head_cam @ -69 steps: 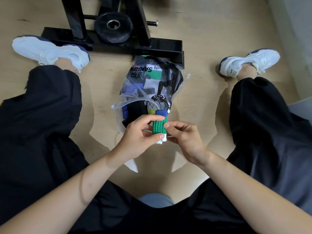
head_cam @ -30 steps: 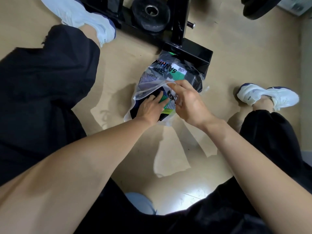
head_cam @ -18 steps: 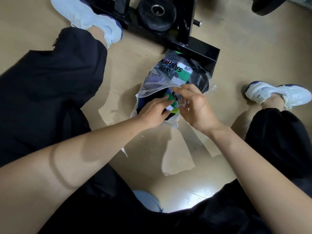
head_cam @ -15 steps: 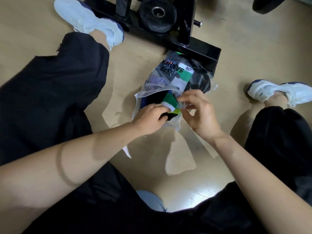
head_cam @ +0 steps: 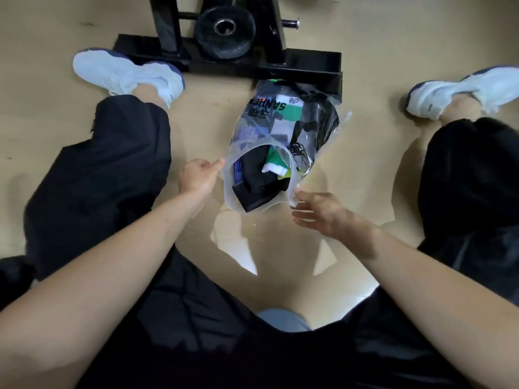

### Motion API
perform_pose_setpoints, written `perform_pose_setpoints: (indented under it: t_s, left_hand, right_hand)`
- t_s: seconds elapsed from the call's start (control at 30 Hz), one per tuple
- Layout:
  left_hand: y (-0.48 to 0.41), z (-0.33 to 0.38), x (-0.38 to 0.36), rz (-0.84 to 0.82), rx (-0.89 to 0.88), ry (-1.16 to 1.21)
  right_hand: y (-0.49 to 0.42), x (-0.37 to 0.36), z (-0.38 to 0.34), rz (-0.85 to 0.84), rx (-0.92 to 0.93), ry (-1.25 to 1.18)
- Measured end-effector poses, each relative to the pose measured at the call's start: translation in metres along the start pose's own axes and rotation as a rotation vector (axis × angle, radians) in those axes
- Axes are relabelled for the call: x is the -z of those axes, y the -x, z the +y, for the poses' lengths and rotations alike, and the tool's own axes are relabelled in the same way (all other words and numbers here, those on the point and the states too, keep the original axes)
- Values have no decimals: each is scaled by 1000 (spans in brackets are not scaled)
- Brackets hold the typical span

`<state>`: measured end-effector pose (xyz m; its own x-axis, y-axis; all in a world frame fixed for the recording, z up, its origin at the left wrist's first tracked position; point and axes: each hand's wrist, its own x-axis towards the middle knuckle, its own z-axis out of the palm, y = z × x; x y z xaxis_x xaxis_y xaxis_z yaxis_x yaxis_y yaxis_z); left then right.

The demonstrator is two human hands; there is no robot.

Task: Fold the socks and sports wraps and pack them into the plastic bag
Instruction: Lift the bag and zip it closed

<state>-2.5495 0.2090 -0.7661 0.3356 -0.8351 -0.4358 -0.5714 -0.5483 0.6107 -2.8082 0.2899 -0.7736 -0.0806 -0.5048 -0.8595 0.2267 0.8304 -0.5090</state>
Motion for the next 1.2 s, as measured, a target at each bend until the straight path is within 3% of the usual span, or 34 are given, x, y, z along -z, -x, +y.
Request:
perform_pose_setpoints:
  t_s: [0.23, 0.53, 0.77, 1.2]
  left_hand:
    - [-9, -15, -13, -30, 42, 133]
    - [5, -8, 1, -56, -112, 262]
    - [21, 23, 22, -55, -296, 306]
    - [31, 141, 77, 62, -394, 579]
  right_hand:
    - [-3, -2, 15, -26, -73, -169]
    - [12, 9, 12, 68, -2, -209]
    - [52, 38, -22, 28, 273, -262]
    - [134, 86, -112, 114, 671, -469]
